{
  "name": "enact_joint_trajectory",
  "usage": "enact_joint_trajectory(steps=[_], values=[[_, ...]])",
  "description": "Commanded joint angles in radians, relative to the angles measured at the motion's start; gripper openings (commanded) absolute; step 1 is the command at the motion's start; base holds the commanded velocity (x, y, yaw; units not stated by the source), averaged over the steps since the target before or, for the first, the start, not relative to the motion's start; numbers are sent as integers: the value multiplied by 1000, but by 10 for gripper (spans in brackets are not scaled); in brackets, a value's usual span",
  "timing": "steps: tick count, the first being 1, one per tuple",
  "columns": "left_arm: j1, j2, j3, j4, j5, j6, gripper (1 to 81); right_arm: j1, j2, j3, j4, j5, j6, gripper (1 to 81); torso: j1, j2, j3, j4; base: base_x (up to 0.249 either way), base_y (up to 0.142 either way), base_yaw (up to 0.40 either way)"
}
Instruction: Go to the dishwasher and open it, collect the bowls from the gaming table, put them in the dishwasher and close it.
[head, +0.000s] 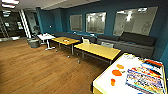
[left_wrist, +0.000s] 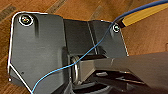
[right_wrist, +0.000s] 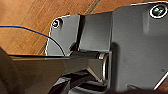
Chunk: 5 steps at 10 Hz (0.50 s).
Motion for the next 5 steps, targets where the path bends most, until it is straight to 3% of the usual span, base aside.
enact_joint_trajectory(steps=[1, 3, 5], values=[[-33, -3, 13, 11, 51, 7, 811, 41, 1, 11, -16, -46, -1, 811, 0, 0, 0, 0, 121, 74, 0], [-33, -4, 13, 11, 51, 7, 811, 41, 1, 11, -16, -46, -2, 811, 0, 0, 0, 0, 116, 69, 0], [-33, -4, 13, 11, 51, 7, 811, 41, 1, 11, -16, -46, -2, 811, 0, 0, 0, 0, 101, 0, 0]])
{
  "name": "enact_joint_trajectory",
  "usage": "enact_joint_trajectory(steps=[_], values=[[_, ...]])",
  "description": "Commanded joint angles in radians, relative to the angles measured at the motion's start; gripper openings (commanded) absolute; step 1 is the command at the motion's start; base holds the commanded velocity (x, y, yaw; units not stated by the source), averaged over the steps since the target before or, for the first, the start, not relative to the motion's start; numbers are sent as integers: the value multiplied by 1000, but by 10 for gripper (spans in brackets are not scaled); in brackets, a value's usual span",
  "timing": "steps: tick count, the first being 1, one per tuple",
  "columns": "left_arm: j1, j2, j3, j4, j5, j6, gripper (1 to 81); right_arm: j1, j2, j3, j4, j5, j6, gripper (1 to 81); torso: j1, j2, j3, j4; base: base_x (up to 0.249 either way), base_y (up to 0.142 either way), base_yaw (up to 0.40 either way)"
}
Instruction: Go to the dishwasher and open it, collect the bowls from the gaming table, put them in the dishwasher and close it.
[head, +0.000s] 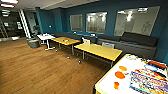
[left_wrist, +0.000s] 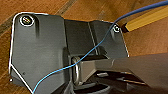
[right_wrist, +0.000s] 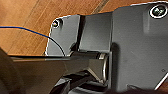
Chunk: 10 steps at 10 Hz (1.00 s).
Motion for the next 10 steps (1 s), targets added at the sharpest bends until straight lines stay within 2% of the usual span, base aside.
enact_joint_trajectory(steps=[1, 10], values=[[-32, -2, 13, 11, 53, 7, 811, 41, 1, 11, -15, -46, -3, 811, 0, 0, 0, 0, 91, 0, 0], [-32, -1, 10, 13, 56, 8, 811, 38, 2, 8, -15, -46, -3, 811, 0, 0, 0, 0, 8, 0, -9]])
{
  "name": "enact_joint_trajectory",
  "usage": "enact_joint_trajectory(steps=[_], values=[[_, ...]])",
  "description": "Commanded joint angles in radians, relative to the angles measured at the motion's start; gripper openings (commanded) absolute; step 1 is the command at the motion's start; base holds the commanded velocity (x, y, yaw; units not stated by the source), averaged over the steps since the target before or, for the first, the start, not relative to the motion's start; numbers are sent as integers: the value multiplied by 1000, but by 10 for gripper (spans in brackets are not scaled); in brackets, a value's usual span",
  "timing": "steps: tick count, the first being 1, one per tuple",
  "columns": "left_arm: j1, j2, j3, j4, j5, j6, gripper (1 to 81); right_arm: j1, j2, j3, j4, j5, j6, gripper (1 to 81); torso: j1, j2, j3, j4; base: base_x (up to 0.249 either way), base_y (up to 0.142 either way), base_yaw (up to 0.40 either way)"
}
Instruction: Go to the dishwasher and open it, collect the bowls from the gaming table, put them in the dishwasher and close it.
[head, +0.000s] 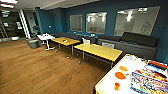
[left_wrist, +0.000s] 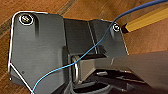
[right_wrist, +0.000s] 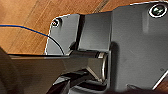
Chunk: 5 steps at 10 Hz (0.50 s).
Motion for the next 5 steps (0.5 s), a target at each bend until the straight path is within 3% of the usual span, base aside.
enact_joint_trajectory(steps=[1, 5], values=[[-34, -3, 11, 13, 53, 8, 811, 38, 2, 8, -14, -42, -2, 811, 0, 0, 0, 0, 0, 0, -135], [-37, -4, 11, 13, 54, 7, 811, 40, 4, 8, -14, -42, -2, 811, 0, 0, 0, 0, 0, 0, -265]])
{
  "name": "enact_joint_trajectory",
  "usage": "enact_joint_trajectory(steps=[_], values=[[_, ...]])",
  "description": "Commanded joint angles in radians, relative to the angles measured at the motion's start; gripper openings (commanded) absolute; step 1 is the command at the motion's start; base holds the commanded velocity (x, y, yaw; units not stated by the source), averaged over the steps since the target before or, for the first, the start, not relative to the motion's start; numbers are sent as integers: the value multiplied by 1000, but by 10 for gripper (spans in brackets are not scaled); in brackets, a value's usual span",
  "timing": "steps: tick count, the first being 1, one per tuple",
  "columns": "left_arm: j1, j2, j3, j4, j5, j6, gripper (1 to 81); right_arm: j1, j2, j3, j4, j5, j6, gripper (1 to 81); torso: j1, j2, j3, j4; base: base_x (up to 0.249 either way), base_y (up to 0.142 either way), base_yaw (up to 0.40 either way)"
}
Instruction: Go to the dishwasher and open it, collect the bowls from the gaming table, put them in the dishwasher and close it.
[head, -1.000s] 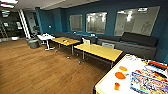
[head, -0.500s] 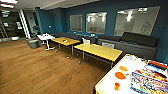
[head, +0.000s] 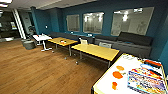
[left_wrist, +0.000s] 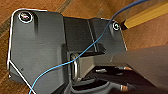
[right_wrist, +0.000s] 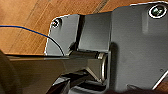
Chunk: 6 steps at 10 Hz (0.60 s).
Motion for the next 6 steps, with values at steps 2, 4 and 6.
enact_joint_trajectory(steps=[2, 4, 6], values=[[-42, -5, 10, 12, 51, 7, 811, 36, 4, 9, -15, -44, -2, 811, 0, 0, 0, 0, 0, 0, -317], [-44, -5, 10, 12, 54, 5, 811, 36, 4, 9, -15, -44, -1, 811, 0, 0, 0, 0, 0, 0, -330], [-44, -5, 10, 12, 54, 5, 811, 36, 4, 9, -15, -44, -1, 811, 0, 0, 0, 0, 0, 0, -337]])
